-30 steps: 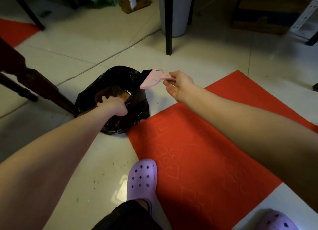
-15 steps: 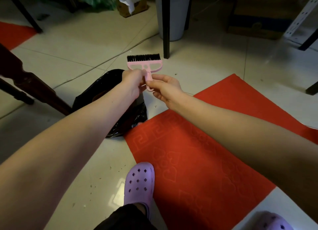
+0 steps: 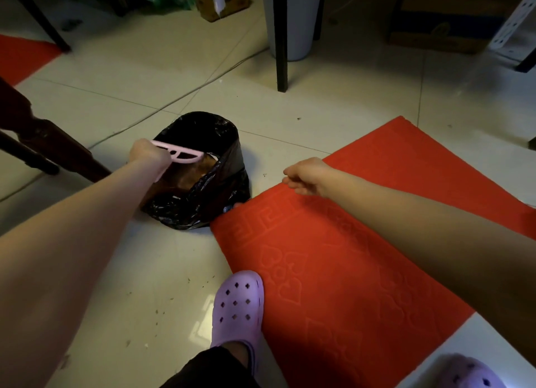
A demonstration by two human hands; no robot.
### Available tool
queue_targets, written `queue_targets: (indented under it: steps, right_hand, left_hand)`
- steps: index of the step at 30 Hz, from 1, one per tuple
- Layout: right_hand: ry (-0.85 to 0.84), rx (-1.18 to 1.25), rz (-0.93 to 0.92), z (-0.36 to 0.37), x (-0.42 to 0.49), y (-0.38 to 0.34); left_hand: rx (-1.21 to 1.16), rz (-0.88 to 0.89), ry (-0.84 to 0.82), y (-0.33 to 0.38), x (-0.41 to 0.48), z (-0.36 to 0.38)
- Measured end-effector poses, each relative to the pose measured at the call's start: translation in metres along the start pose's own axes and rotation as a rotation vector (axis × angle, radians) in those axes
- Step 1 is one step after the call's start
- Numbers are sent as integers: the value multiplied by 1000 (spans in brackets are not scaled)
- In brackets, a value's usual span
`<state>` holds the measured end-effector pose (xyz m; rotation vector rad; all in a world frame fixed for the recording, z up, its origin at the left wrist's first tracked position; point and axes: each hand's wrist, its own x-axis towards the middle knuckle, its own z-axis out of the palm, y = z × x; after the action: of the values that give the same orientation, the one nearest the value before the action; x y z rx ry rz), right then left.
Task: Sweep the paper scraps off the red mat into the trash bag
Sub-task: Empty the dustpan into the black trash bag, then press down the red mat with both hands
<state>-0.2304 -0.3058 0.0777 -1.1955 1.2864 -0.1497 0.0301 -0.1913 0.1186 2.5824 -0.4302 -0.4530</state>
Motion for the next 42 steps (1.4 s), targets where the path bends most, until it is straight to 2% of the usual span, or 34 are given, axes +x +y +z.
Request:
queue_targets:
  steps: [7,13,15,17,20,22,24,26,29,33,37,42]
  right_hand:
    - [-49,-155,31,-5,15,27]
    - [-32,-271,39,-23,28,59]
    - [-18,-483,-12,-30,31,75]
    - [9,-838,-103,-39,27,92]
    - [-51,-1340,-266,-53,13,121]
    - [-106,-1515,-358,-62,5,137]
    - [-114,-1596,-343,-74,3,146]
    - [-100,-1625,-262,-89,4,152]
    - [-81,-1566,-188,-113,4,162]
    - [-74,-1486,-181,-133,2,174]
    - [-80,-1511,-132,-140,-2,179]
    - [-46,-1514,-68,-139,-9,186]
  left_hand:
    - [237,125,-58,-6,8,28]
    - [365,107,-79,-8,6,36]
    - [426,115,-66,-3,1,39]
    - [473,161,-8,6,-11,42]
    - [449,430,71,24,-43,54]
    - [457,639,-23,32,-68,70]
    - [575,817,-240,36,-97,88]
    - [798,935,-499,41,-125,108]
    - [1116,848,-832,58,-152,143]
    - [1188,556,-988,71,-173,187]
    - [1174,499,-979,47,-206,228]
    - [995,387,-988,45,-207,242]
